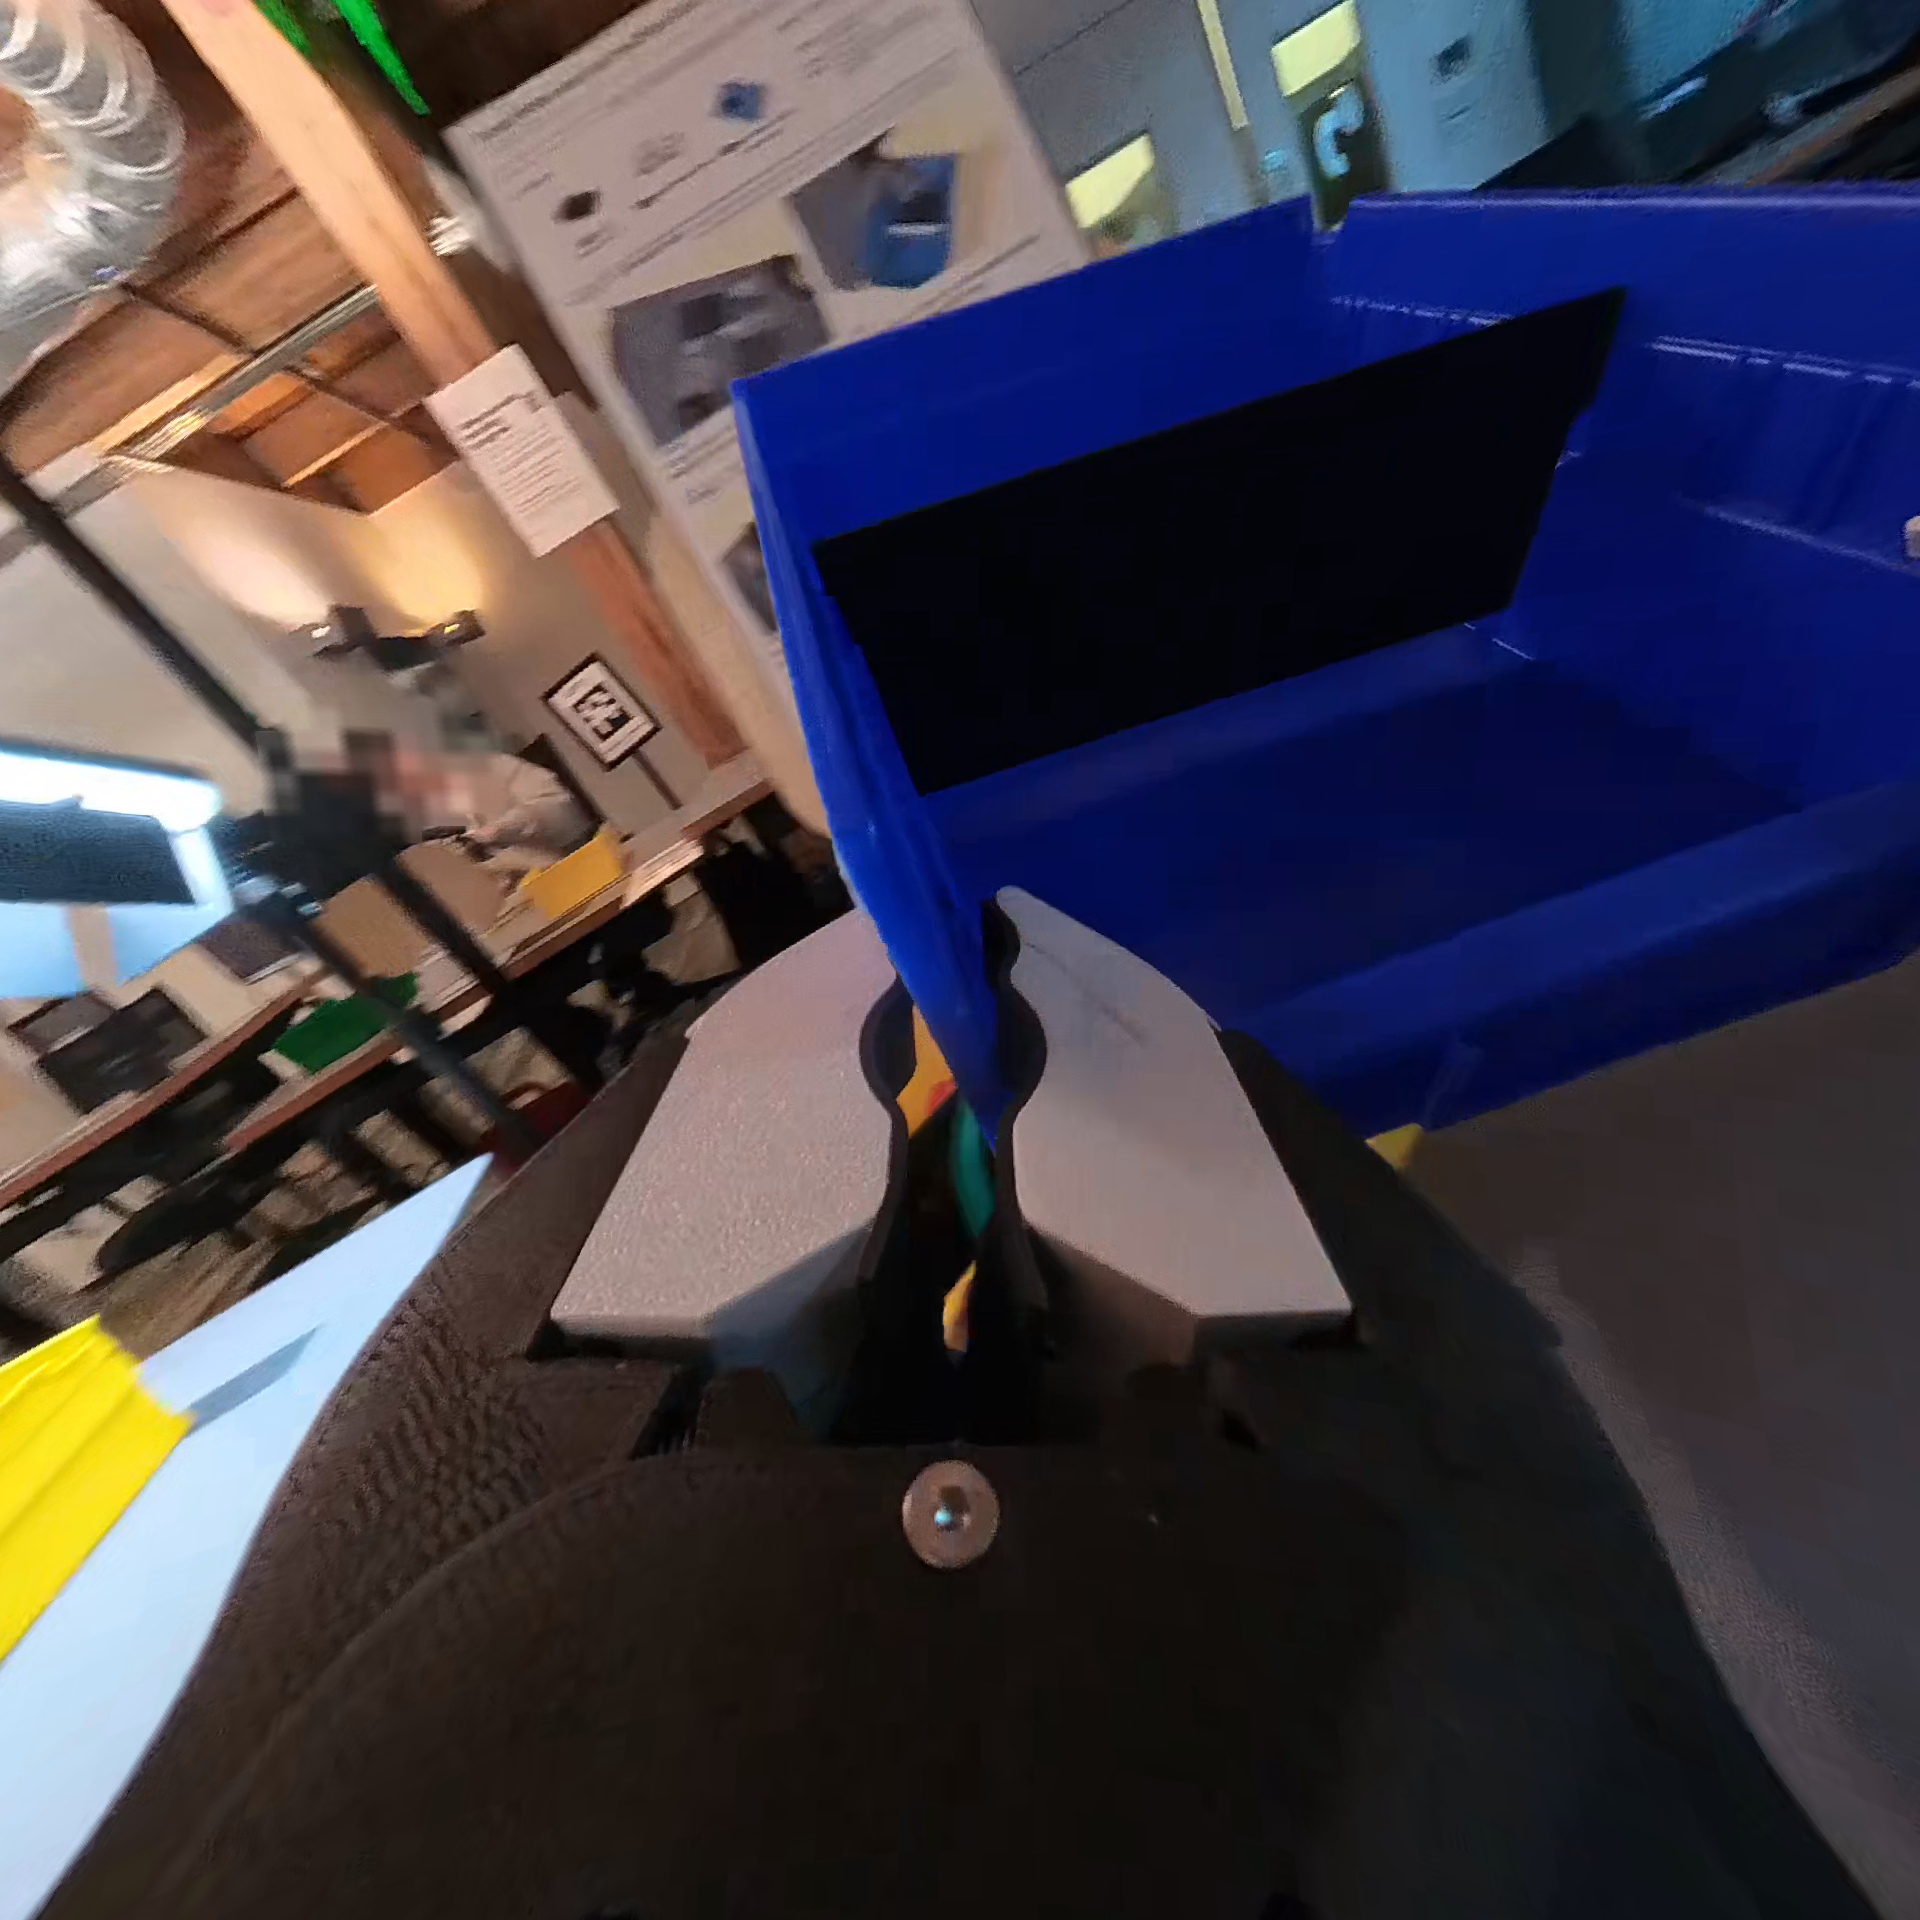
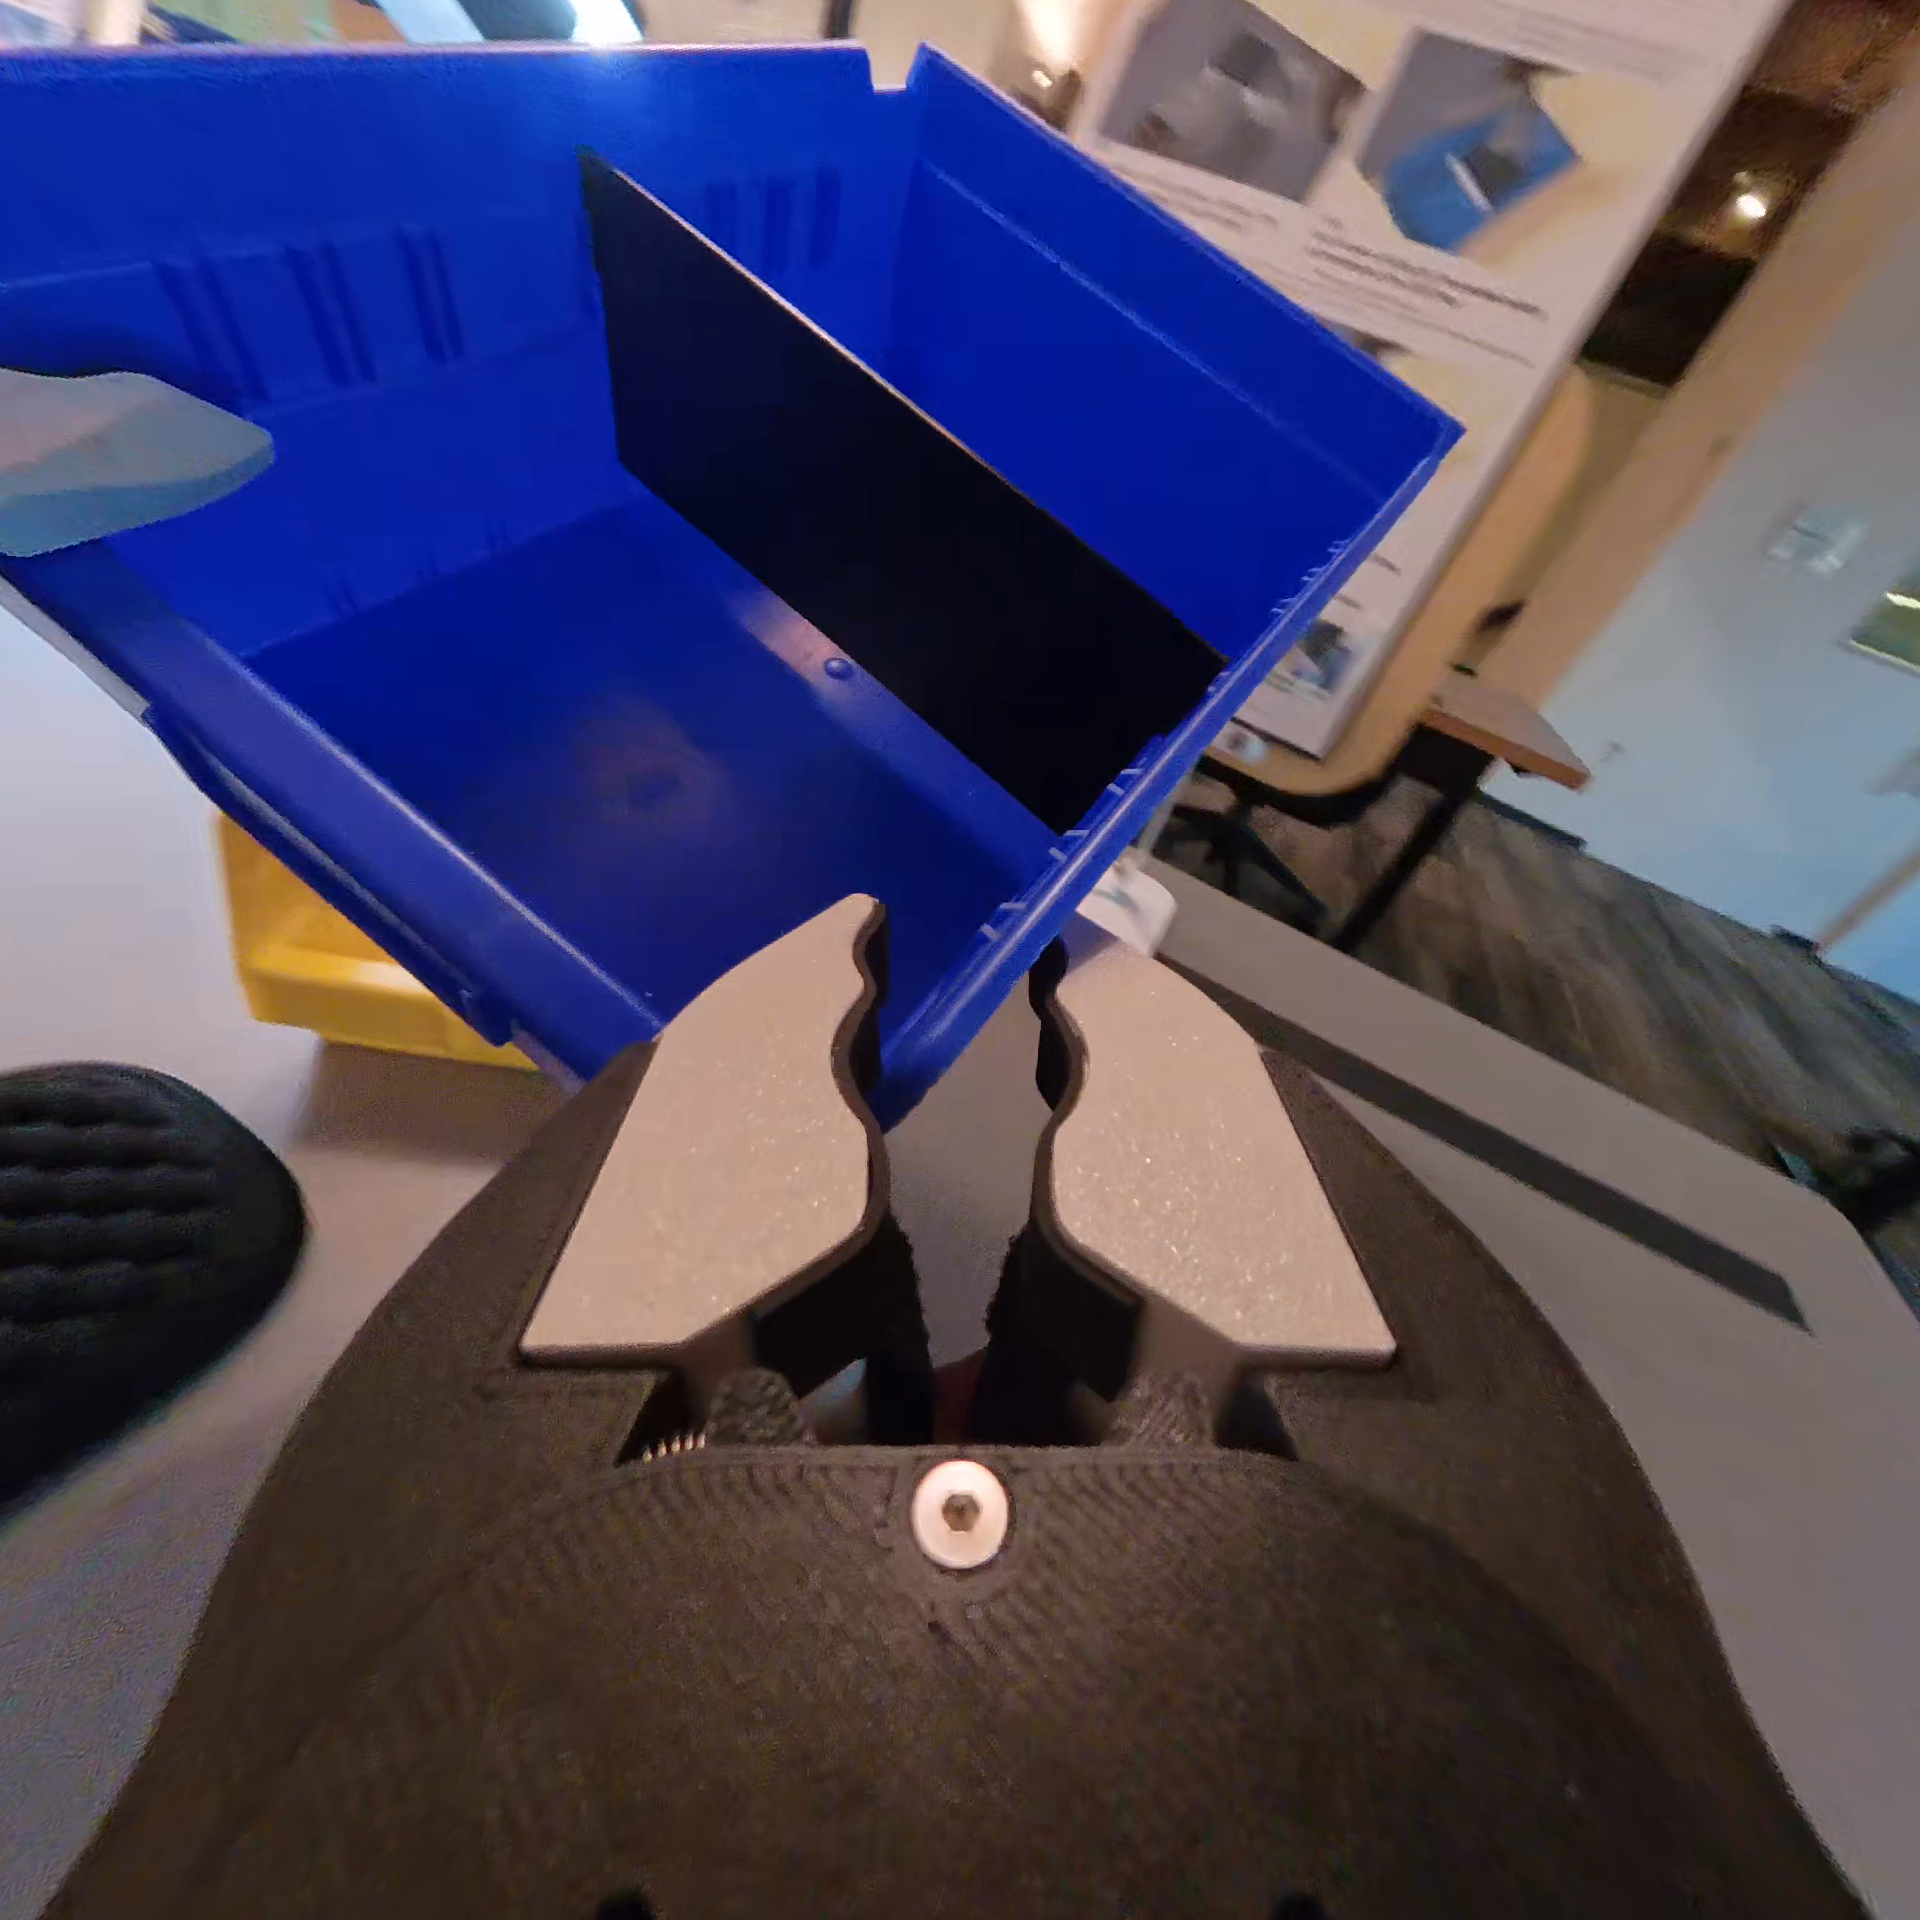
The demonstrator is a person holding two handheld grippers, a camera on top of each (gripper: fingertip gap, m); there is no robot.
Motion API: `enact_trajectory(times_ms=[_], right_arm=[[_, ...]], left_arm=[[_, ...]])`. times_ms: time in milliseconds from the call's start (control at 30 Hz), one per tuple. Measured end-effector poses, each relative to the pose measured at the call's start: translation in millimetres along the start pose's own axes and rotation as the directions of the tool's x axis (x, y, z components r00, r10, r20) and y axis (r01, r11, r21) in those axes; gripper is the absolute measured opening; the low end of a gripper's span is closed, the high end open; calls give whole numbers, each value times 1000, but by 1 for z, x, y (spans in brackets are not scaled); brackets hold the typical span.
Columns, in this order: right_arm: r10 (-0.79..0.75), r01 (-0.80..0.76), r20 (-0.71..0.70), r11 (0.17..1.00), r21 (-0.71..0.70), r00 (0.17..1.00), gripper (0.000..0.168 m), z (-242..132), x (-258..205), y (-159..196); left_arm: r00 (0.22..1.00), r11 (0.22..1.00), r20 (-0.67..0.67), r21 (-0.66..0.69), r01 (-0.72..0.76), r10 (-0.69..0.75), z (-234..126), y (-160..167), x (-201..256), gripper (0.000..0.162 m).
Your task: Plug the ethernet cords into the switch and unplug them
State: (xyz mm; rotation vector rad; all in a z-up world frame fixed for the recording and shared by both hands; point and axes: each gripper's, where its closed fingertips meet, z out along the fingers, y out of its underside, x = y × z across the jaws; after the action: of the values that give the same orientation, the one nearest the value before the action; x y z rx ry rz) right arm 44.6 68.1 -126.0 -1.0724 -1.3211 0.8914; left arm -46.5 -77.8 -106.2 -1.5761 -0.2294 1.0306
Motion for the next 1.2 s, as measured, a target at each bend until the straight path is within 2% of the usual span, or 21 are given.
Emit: enact_trajectory(times_ms=[200,300,500,833,967,1067,1100,1167,1200], right_arm=[[12,-31,-158,993,-117,987,21,-41,78,52],[5,-38,-205,986,-160,979,21,-55,102,78],[94,-158,-294,966,-204,951,19,-77,137,136],[62,-192,-339,911,-365,939,20,-93,167,202],[85,-216,-354,913,-347,931,19,-98,173,207],[106,-227,-345,915,-333,933,19,-98,174,206],[127,-241,-339,916,-320,932,20,-98,173,205],[175,-275,-329,918,-285,928,22,-96,173,201],[189,-287,-333,918,-273,924,23,-97,174,200]], left_arm=[[980,997,-185,7,77,-74,42,-8,97,12],[970,998,-237,0,57,-55,53,-13,131,13],[937,1000,-349,-24,-14,5,75,-12,193,14],[886,997,-463,-72,3,-36,97,12,259,16],[880,999,-473,-41,27,-43,97,13,269,18],[859,996,-507,-69,47,-76,98,21,275,21],[833,996,-549,-84,31,-72,96,25,280,31],[756,994,-651,-111,-3,-70,87,31,293,71],[741,991,-665,-131,8,-94,84,29,291,84]])
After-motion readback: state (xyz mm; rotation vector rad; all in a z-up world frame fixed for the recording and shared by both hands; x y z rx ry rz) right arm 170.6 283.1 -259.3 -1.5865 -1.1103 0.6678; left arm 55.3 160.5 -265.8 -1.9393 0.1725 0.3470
